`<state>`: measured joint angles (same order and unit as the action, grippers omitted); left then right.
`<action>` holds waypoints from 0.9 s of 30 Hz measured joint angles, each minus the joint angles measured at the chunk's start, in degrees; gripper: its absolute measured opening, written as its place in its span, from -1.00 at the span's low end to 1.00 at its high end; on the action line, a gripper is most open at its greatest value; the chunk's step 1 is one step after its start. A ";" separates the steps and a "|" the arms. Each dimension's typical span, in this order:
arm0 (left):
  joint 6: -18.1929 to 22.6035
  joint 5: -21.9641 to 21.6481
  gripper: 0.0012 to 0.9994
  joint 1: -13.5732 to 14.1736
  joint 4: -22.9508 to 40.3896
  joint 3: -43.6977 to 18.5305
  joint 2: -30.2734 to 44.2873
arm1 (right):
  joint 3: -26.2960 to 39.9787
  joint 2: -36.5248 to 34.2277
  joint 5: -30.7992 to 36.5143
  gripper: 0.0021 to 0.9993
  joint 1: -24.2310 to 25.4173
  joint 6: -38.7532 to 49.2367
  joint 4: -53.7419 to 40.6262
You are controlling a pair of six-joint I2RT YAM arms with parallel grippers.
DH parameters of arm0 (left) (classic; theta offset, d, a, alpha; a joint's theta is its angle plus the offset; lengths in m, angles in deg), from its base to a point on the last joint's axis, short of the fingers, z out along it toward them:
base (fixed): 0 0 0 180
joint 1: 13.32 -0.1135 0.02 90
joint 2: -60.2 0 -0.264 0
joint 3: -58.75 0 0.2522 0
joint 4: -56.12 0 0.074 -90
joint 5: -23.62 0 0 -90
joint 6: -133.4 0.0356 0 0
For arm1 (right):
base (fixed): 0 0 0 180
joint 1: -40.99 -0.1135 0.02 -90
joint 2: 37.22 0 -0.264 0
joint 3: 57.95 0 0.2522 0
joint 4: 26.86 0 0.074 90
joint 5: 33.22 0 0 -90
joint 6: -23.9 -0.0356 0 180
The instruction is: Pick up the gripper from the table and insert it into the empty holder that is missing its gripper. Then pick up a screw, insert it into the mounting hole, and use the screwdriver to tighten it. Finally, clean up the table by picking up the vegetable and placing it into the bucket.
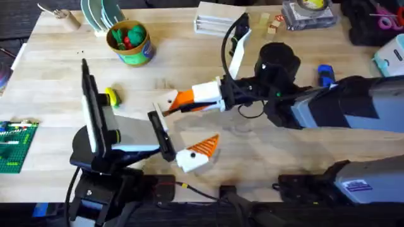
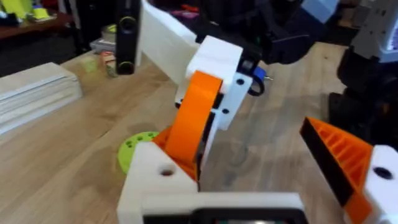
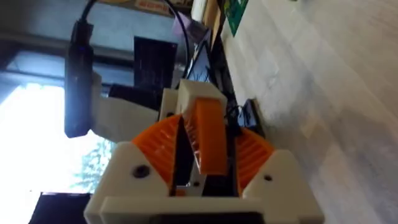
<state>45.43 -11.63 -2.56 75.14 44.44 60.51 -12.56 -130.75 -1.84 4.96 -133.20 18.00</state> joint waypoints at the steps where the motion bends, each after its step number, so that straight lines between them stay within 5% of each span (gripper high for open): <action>1: 0.19 0.81 0.99 0.43 0.11 -0.02 -0.01 | 0.04 -0.12 -1.61 -0.10 -0.24 0.05 -0.08; 12: 0.80 4.14 0.99 1.20 0.48 -0.02 -0.01 | 0.15 -0.25 -8.99 0.85 0.04 -0.41 5.48; 22: 0.84 4.18 0.99 1.20 0.50 -0.02 -0.01 | 0.66 -0.23 -3.94 0.90 12.25 6.57 4.42; 27: 0.98 4.18 0.99 1.20 0.50 -0.02 -0.01 | 10.68 -0.25 1.07 0.91 21.16 18.76 -12.06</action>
<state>46.41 -7.44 -1.36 75.64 44.41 60.49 -1.88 -131.00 -0.78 26.12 -114.44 5.94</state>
